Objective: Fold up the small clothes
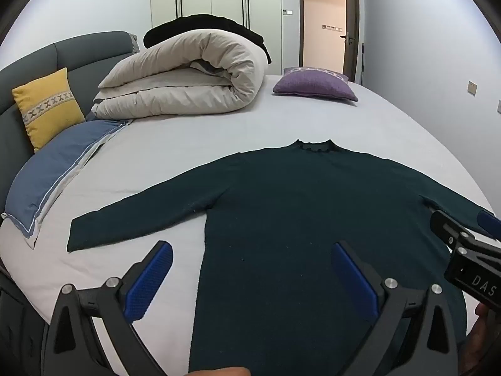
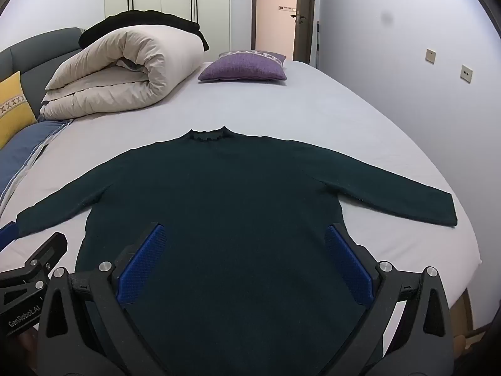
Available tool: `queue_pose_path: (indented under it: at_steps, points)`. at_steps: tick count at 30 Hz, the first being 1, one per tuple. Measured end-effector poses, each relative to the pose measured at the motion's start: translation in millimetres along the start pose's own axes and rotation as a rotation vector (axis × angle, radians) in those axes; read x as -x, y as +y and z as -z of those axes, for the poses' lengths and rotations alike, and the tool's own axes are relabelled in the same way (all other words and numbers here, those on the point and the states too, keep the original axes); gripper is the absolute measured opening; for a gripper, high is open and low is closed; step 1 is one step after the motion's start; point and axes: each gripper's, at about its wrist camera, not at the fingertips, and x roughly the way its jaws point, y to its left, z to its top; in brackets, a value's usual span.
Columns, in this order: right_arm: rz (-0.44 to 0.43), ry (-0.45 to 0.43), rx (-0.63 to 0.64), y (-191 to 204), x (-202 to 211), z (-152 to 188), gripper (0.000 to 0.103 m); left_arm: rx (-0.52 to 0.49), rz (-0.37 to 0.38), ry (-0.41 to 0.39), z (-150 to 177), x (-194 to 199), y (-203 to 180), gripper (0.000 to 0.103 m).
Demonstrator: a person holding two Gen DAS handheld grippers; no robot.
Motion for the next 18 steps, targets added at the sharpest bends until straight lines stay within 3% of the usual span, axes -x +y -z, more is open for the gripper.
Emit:
queue_pose_path:
  at_steps: [18]
  points:
    - [0.004, -0.003, 0.007, -2.2, -2.3, -0.1, 0.103, 0.007, -0.001, -0.003, -3.2, 3.7, 0.5, 0.103]
